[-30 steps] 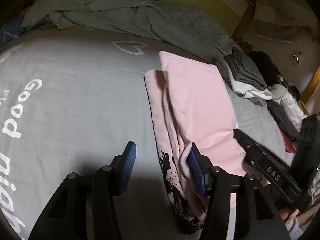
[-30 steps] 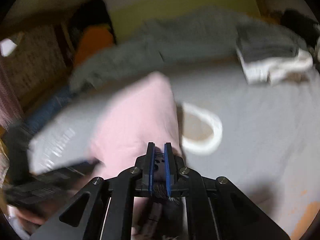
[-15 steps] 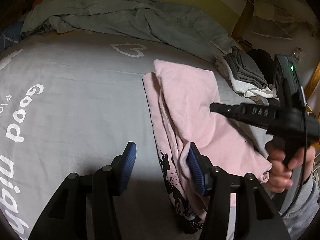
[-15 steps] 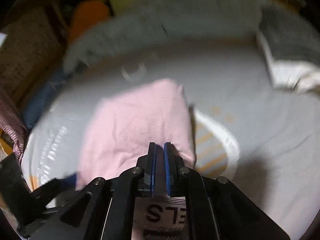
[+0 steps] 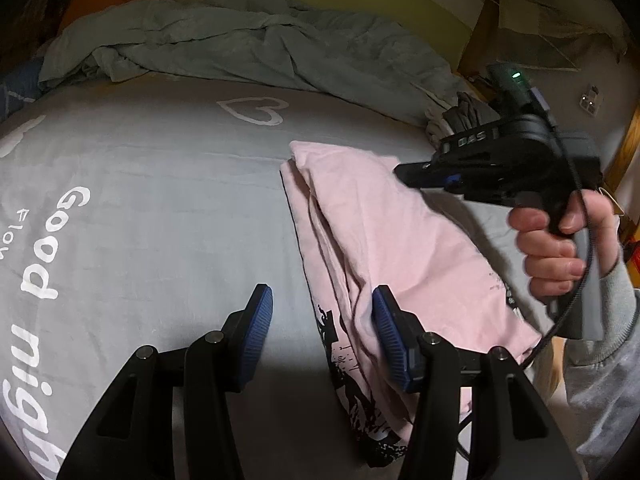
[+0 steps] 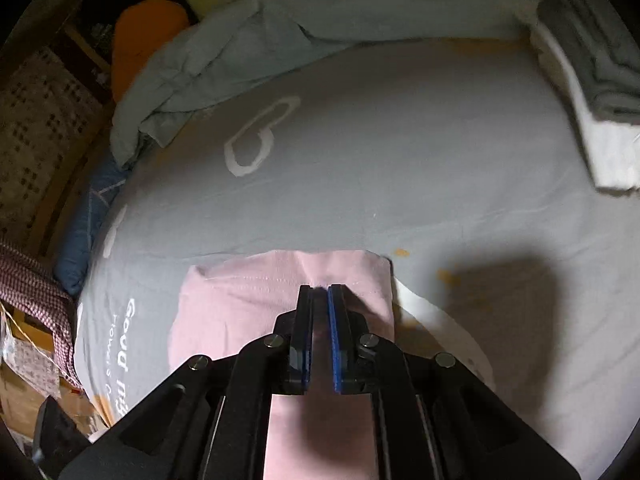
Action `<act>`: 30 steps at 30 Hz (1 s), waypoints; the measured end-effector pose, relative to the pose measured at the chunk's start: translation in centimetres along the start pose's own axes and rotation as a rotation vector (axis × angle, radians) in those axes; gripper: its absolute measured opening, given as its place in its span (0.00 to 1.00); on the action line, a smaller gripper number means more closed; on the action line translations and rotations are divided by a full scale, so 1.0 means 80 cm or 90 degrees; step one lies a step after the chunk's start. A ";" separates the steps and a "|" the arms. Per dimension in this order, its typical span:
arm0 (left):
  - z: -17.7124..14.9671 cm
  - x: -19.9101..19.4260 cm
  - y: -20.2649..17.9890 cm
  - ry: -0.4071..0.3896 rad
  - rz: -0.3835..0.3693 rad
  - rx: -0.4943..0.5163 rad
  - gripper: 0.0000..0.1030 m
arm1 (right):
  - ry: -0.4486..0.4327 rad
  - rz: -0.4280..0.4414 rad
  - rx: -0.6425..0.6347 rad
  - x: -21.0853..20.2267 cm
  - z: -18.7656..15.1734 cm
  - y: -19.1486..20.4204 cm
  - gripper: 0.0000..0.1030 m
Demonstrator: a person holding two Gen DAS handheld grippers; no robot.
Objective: Fold small clothes
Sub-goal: 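Grasp the folded shirt bundle with the right tool and lift it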
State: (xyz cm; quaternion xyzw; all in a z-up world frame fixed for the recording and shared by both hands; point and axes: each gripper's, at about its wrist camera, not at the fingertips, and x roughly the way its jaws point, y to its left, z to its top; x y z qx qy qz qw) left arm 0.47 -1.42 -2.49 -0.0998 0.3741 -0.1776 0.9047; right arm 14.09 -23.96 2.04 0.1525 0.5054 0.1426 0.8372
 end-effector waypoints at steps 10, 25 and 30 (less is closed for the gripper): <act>-0.001 -0.003 -0.003 -0.002 0.011 0.009 0.50 | -0.034 -0.001 -0.120 -0.085 -0.128 0.039 0.08; -0.004 -0.026 -0.001 0.026 -0.089 -0.055 0.64 | -0.140 -0.066 -0.150 -0.121 -0.221 0.016 0.52; -0.039 -0.021 -0.005 0.057 -0.087 -0.052 0.62 | -0.117 -0.031 -0.103 -0.107 -0.230 -0.014 0.52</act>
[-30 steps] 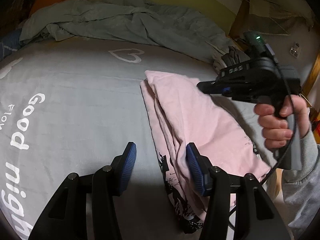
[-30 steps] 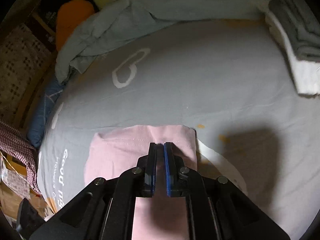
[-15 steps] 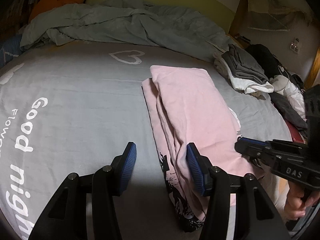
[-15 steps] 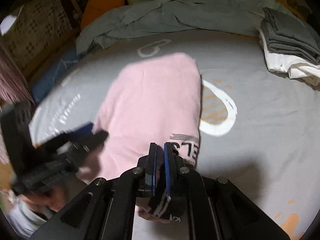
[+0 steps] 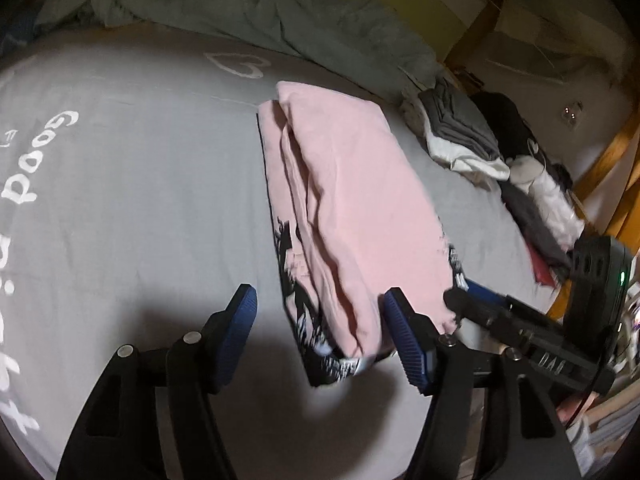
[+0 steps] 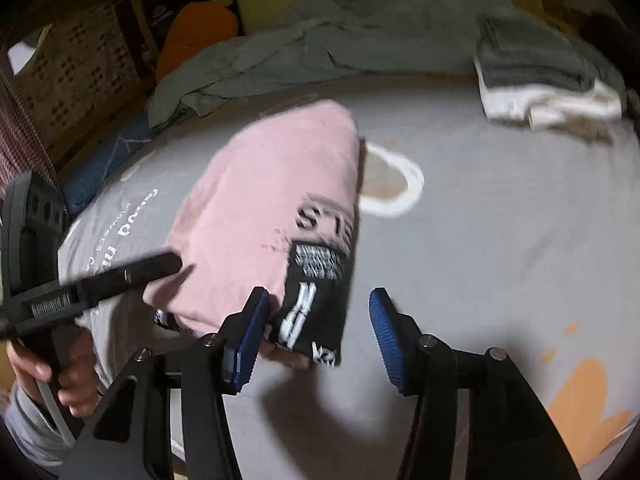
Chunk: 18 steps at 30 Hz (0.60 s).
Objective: Fold small clothes
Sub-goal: 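Grasp the folded shirt bundle with the right tool and lift it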
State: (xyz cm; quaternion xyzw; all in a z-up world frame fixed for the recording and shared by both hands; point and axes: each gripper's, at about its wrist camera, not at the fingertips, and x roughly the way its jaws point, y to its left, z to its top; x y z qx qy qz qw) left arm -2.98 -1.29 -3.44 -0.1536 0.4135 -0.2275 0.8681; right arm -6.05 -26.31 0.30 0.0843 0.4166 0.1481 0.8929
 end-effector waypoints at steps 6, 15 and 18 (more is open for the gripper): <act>-0.021 -0.012 -0.016 -0.007 0.013 0.037 0.60 | -0.011 0.035 -0.011 -0.002 -0.016 -0.001 0.52; 0.036 0.007 0.028 -0.012 -0.122 -0.127 0.65 | -0.042 0.131 0.099 0.001 0.025 -0.020 0.52; 0.046 0.031 0.064 -0.014 -0.167 -0.227 0.56 | -0.038 0.164 0.167 0.028 0.051 -0.040 0.52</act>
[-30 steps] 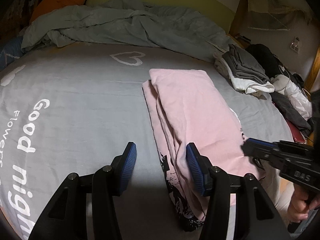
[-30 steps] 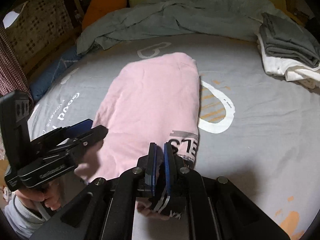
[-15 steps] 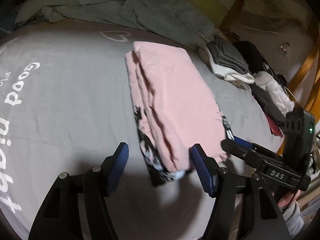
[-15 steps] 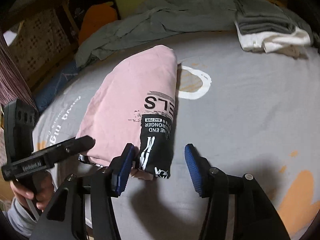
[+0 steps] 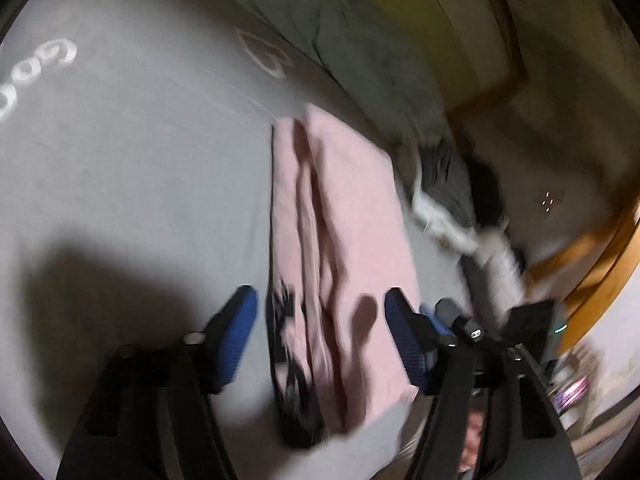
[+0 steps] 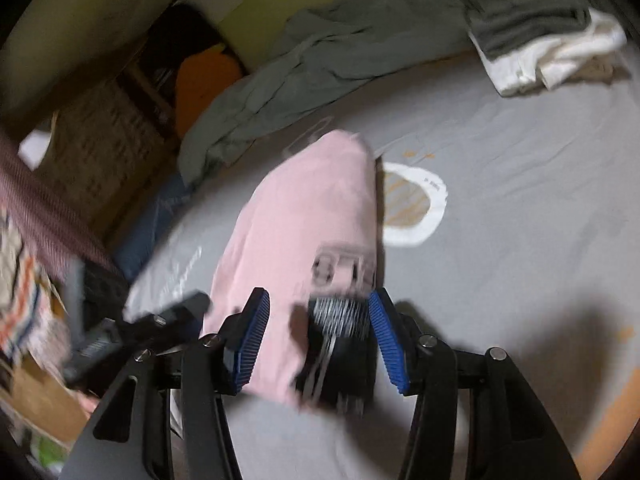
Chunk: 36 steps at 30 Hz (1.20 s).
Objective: Fold small clothes
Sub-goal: 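Grasp the folded shirt bundle with the right tool and lift it, then carry the folded shirt with the right tool onto the clothes stack and release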
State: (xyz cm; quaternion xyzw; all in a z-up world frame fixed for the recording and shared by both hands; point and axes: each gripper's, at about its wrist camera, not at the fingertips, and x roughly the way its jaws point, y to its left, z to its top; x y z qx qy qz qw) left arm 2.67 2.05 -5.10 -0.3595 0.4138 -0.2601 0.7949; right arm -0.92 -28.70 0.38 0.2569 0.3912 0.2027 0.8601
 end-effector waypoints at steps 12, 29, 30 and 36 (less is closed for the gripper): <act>0.004 0.019 -0.026 -0.056 0.019 0.109 0.19 | 0.005 0.077 0.073 0.049 0.018 -0.032 0.31; 0.110 0.108 -0.276 -0.126 -0.129 0.333 0.18 | -0.210 -0.032 -0.092 -0.140 0.197 -0.018 0.24; 0.119 0.123 -0.294 -0.131 -0.144 0.338 0.18 | -0.225 -0.043 -0.095 -0.151 0.214 -0.026 0.24; 0.156 0.205 -0.364 -0.138 -0.176 0.388 0.18 | -0.314 -0.052 -0.072 -0.192 0.292 -0.087 0.24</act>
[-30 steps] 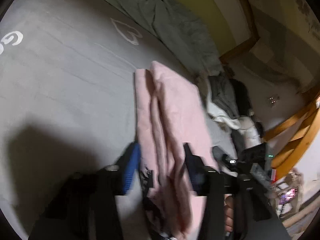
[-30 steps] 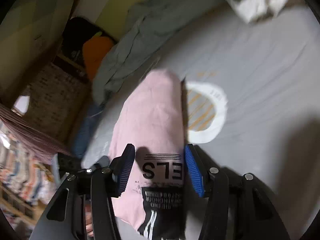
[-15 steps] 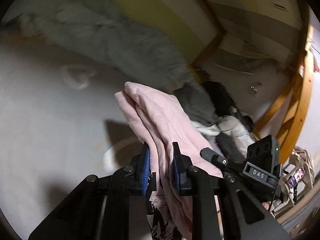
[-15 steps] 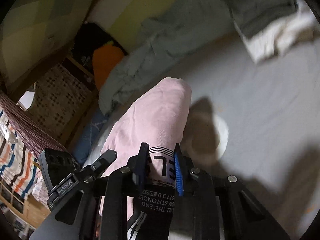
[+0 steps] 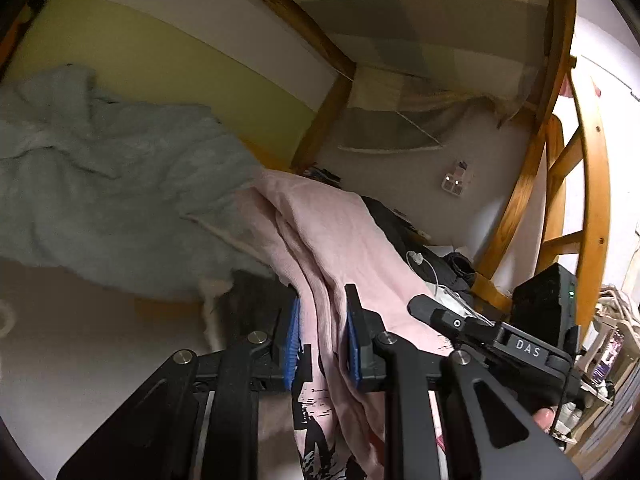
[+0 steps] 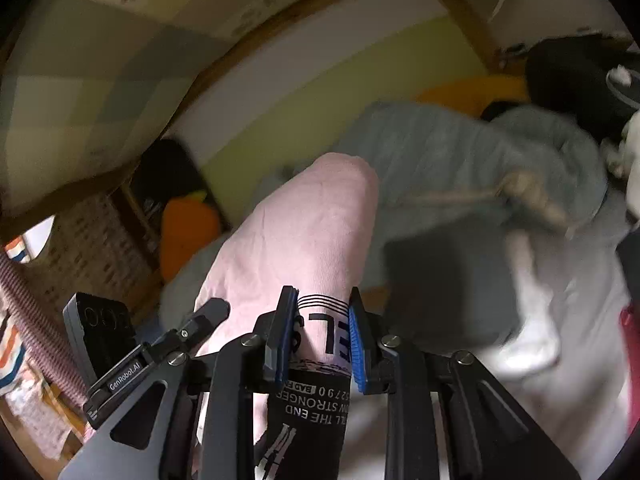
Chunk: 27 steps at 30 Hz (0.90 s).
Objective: Fold small clothes
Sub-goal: 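Carry the folded shirt with the right tool onto the clothes stack and release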
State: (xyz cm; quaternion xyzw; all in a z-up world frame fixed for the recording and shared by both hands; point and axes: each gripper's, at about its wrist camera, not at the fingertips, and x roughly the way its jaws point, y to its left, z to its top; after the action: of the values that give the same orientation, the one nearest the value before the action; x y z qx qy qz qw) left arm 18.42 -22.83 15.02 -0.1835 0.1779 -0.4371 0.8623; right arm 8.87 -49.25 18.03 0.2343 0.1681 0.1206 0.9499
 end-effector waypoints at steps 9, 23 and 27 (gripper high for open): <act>-0.003 0.123 0.025 0.059 0.008 0.027 0.18 | 0.018 -0.055 0.033 0.062 0.044 -0.115 0.24; -0.034 0.160 0.046 0.089 0.060 0.050 0.28 | 0.053 -0.110 0.010 0.099 0.021 -0.142 0.29; -0.044 0.130 0.017 0.039 0.138 0.167 0.77 | 0.001 -0.165 -0.041 0.074 0.009 -0.122 0.62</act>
State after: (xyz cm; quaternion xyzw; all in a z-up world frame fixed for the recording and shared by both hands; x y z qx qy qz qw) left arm 23.51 -31.18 9.83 -0.0359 0.1643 -0.3667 0.9150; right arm 15.98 -56.10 12.33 0.1796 0.1937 0.0021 0.9645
